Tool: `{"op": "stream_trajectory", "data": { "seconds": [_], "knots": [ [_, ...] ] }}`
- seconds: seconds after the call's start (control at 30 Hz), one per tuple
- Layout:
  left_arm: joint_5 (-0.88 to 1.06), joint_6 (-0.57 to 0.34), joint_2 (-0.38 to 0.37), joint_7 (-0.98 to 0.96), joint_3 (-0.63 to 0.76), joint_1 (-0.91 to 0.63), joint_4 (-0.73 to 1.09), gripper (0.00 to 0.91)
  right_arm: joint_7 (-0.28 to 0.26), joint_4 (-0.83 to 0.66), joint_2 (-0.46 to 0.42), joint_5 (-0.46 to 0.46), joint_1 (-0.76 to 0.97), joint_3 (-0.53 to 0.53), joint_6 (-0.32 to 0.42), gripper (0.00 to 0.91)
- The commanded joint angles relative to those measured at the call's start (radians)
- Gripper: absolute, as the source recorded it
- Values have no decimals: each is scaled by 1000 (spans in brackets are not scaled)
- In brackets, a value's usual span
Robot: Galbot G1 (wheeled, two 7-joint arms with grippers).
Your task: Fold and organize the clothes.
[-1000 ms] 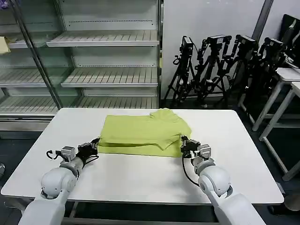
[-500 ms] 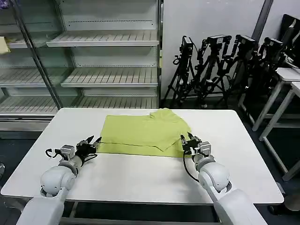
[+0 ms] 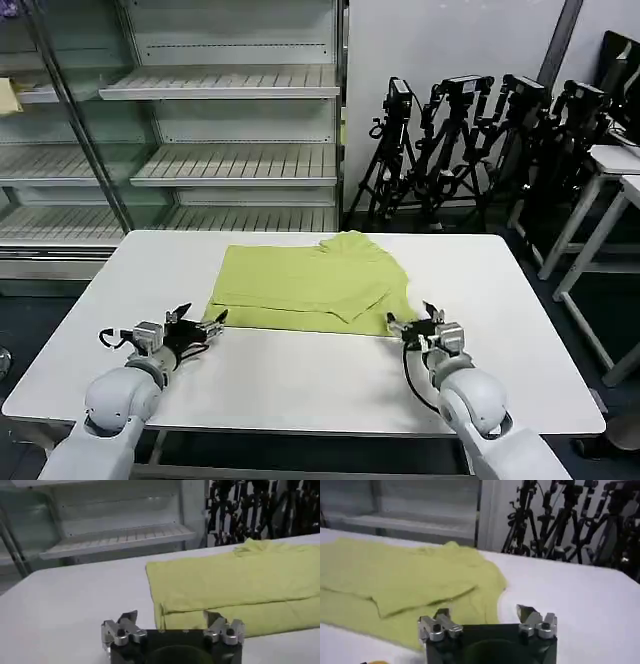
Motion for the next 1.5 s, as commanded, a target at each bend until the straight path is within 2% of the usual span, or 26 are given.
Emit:
{"op": "stream_trajectory", "data": {
  "seconds": [0.03,0.6,0.77,0.9,1.07,1.23,1.5],
  "knots": [
    [-19,23,-2,-35,2,15,29,10,1,36,-10,12,-70,15,-18,0],
    [-13,22,-2,-18,-11,47,8,10,-9,39,2,9,-63,6,-16,0],
    [-14,22,-3,-23,-31,102,-77,10,-9,77,-6,6,-87,14,-17,0],
    [-13,22,-11,-37,-51,199,-180,10,-16,154,-30,-1,-145,34,-16,0],
    [-7,21,-39,-53,-71,327,-323,10,-35,236,-54,-74,-255,78,12,0],
    [11,21,-61,-55,-91,422,-392,10,-60,287,-81,-132,-384,136,60,0],
    [34,11,-87,-42,-166,537,-455,10,-60,361,-81,-153,-567,204,95,0]
  ]
}}
